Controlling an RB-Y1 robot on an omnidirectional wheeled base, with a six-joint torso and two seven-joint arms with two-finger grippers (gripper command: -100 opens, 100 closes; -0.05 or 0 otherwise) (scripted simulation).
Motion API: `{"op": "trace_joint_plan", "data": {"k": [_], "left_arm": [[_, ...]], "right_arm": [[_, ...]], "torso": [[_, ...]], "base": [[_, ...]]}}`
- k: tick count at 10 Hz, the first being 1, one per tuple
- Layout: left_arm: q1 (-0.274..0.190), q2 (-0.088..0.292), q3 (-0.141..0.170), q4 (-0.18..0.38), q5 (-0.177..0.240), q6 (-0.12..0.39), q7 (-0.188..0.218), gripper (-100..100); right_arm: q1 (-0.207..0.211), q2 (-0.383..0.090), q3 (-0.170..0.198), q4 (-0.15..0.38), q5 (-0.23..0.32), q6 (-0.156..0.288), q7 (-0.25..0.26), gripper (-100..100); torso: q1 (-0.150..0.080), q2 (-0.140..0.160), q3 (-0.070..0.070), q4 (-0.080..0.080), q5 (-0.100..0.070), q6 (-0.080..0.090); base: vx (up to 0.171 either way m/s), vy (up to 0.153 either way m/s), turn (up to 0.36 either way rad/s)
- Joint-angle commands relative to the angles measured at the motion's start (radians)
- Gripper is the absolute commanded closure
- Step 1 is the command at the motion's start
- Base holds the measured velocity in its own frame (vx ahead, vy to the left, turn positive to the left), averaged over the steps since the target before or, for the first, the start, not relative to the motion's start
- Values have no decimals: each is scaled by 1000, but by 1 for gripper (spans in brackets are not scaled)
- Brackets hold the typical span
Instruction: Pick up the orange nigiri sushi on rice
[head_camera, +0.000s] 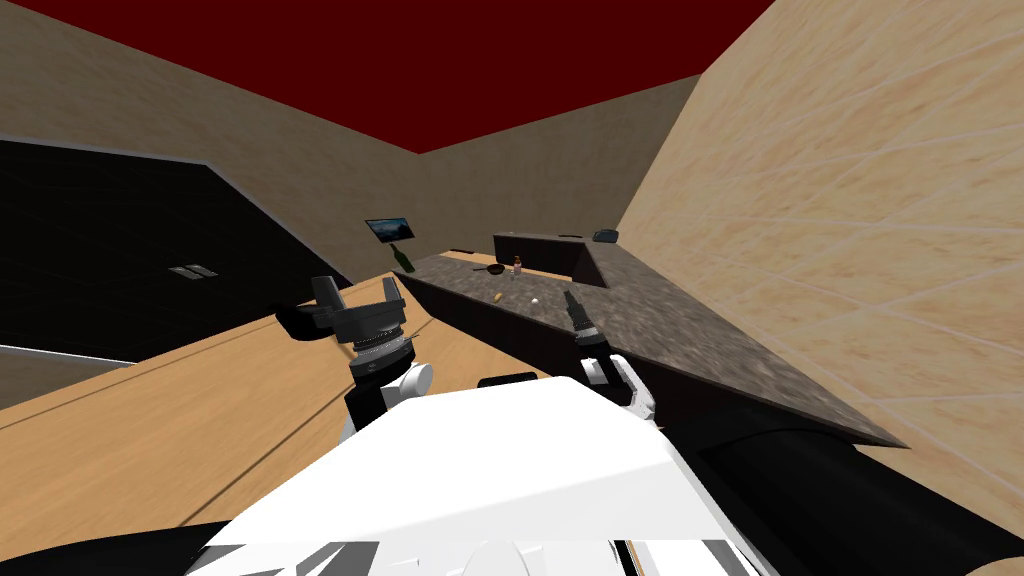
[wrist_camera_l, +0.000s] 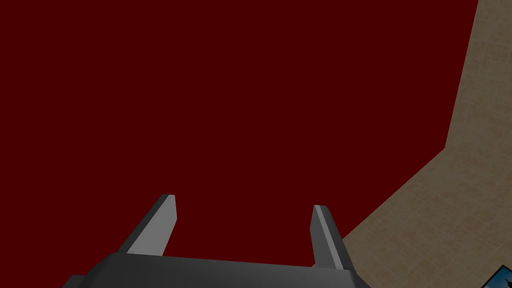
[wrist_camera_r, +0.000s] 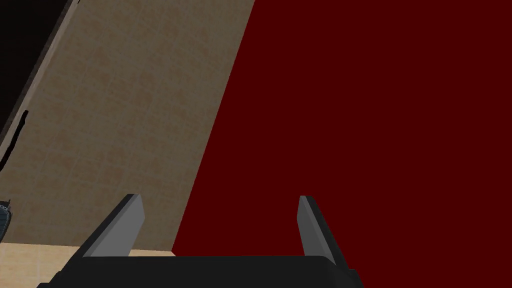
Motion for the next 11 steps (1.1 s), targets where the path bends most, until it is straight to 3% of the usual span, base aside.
{"op": "trace_joint_plan", "data": {"k": [1, 2, 5, 6, 9, 10, 11], "left_arm": [[0, 0, 0, 0, 0, 0, 0, 0], [0, 0, 0, 0, 0, 0, 0, 0], [0, 0, 0, 0, 0, 0, 0, 0], [0, 0, 0, 0, 0, 0, 0, 0], [0, 0, 0, 0, 0, 0, 0, 0], [0, 0, 0, 0, 0, 0, 0, 0], [0, 0, 0, 0, 0, 0, 0, 0]], "right_arm": [[2, -50, -24, 40, 50, -9, 43, -100], [2, -66, -24, 40, 56, -9, 43, -100], [17, -158, -68, 114, 146, -39, 125, -100], [17, -176, -68, 114, 161, -39, 126, -100], [32, -269, -111, 196, 251, -74, 212, -100], [32, -290, -111, 196, 273, -74, 219, -100], [39, -320, -132, 239, 309, -93, 261, -100]], "torso": [[0, 0, 0, 0, 0, 0], [0, 0, 0, 0, 0, 0], [1, 0, 0, 0, 0, 0], [1, 0, 0, 0, 0, 0], [1, -1, 0, 0, 0, 0], [2, -1, -1, 0, 0, 0], [2, -1, -1, 0, 0, 0]], "base": [[-27, 34, 100], [-24, 29, 58], [-27, 44, 98], [-18, 37, 58], [-16, 51, 106], [-6, 50, 63], [2, 64, 167]]}}
